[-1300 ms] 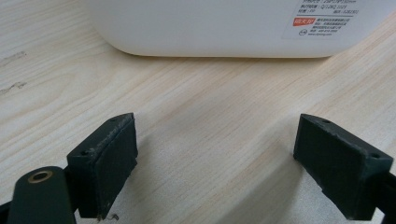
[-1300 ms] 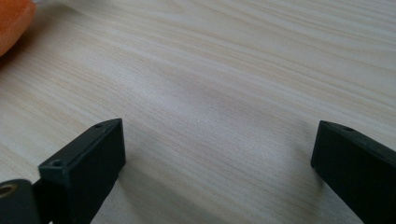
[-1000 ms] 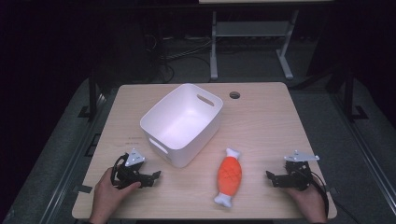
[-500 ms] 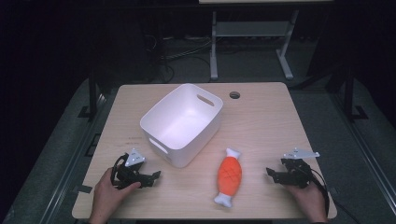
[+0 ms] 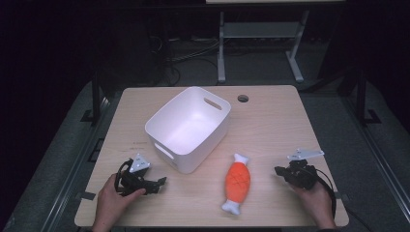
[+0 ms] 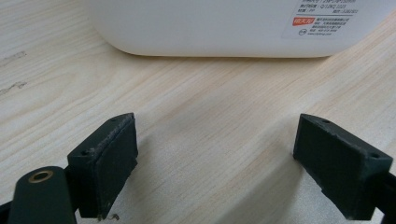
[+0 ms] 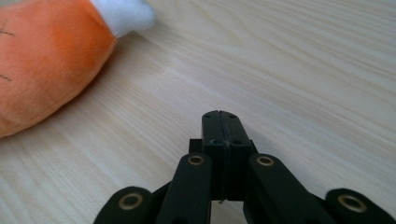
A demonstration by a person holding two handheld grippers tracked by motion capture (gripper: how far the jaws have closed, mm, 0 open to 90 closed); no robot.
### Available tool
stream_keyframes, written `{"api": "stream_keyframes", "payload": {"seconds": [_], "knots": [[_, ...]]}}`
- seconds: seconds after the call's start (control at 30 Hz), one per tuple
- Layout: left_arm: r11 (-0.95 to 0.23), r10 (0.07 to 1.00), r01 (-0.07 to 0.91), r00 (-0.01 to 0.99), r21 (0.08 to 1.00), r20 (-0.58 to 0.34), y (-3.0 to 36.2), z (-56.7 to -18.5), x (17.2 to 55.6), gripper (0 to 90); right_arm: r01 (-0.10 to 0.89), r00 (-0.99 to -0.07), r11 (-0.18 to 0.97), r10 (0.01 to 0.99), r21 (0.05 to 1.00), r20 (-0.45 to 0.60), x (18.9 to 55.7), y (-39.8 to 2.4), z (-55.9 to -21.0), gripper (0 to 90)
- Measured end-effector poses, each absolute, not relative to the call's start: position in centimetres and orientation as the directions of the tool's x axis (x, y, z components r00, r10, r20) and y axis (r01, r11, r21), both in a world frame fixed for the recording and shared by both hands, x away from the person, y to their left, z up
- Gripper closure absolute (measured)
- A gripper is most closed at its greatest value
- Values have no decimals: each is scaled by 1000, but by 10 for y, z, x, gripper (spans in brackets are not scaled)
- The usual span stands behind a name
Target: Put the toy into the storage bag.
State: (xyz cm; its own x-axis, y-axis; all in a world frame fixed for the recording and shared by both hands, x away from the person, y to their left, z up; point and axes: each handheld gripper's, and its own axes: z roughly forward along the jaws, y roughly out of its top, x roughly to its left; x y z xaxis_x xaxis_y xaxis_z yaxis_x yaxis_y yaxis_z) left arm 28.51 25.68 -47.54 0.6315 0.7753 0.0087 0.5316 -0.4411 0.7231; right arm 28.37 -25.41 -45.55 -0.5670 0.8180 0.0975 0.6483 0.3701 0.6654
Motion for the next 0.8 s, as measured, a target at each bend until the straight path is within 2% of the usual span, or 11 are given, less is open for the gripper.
{"api": "stream_keyframes", "payload": {"seconds": [0.8], "knots": [[-441,775,532,632,723,9,257,-475,285,127,603,-668,447,735,661,112,310,-204,-449,896]]}}
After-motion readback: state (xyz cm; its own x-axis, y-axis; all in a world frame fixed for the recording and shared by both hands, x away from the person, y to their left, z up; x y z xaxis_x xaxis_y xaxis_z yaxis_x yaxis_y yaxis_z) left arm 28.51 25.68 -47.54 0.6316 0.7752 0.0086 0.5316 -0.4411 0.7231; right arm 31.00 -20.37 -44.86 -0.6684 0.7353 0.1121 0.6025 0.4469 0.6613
